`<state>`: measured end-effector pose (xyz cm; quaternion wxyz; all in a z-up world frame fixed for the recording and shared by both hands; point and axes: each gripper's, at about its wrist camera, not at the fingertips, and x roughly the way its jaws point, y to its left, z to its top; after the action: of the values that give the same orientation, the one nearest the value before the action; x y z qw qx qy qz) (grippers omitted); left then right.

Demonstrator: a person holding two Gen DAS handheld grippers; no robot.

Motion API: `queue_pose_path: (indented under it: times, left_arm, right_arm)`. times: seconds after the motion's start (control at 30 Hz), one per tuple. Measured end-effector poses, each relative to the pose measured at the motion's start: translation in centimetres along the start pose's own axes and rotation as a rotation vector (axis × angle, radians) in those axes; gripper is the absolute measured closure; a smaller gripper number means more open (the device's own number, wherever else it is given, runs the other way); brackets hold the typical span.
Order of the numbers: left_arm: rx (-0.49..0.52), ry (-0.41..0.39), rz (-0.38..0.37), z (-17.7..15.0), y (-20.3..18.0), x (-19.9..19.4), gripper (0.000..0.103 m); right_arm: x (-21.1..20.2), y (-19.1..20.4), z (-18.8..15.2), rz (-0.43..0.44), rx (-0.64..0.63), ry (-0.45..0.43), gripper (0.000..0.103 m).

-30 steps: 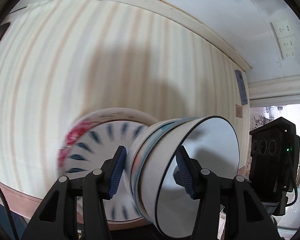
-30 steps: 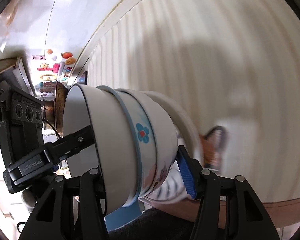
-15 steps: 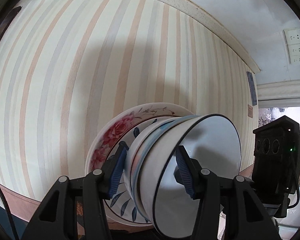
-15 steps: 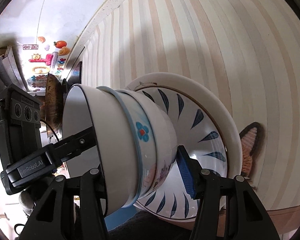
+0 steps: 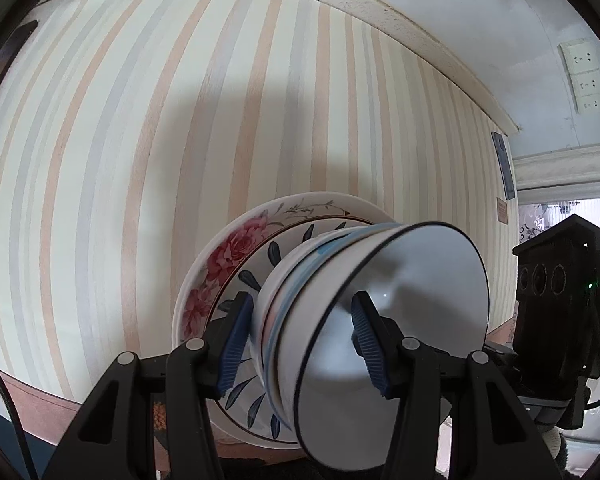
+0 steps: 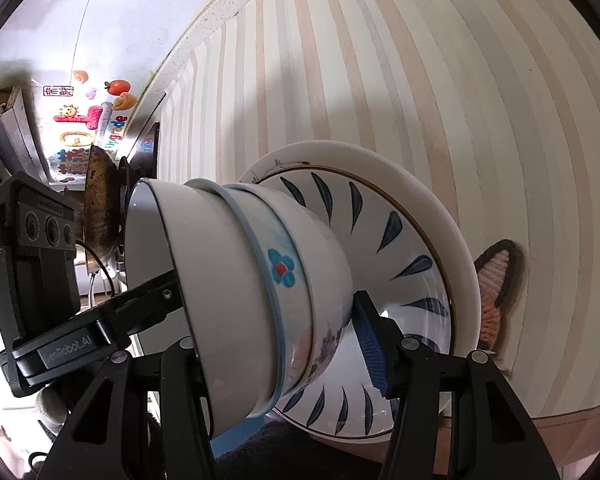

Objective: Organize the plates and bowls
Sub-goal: 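Lower the bowls onto the blue-striped plate and open both grippers, then withdraw both grippers up from the stacked dishes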

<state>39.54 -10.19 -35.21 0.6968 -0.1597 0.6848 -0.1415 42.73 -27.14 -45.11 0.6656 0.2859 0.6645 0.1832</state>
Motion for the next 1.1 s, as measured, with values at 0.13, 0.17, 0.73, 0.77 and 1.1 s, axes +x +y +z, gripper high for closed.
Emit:
queue_pose_path:
  times: [0.13,0.17,0.73,0.77,1.1]
  left_arm:
    - [0.033,-0.031,0.049,-0.4,-0.3,-0.8,0.055]
    - [0.038,-0.04,0.06,-0.5,-0.4,-1.0,0.055]
    - [0.147,-0.263,0.267,-4.3,-1.9,-7.1,0.026]
    - [0.148,-0.28,0.275,-4.6,-2.1,-7.4,0.026]
    - [0.176,-0.463,0.33,-8.5,-3.3,-12.5,0.003]
  right_arm:
    - [-0.7,0.4,-0.2,-0.024,-0.015,-0.018,0.047]
    - [-1.0,0.6,-0.3,-0.029,-0.02,-0.027,0.046]
    - [-8.5,6.7,-4.7,-0.376,-0.213,-0.242,0.012]
    - [-8.8,7.1,-5.2,-0.396,-0.218,-0.253,0.011]
    - [-14.1,10.4,-10.4,-0.482,-0.257,-0.432,0.007]
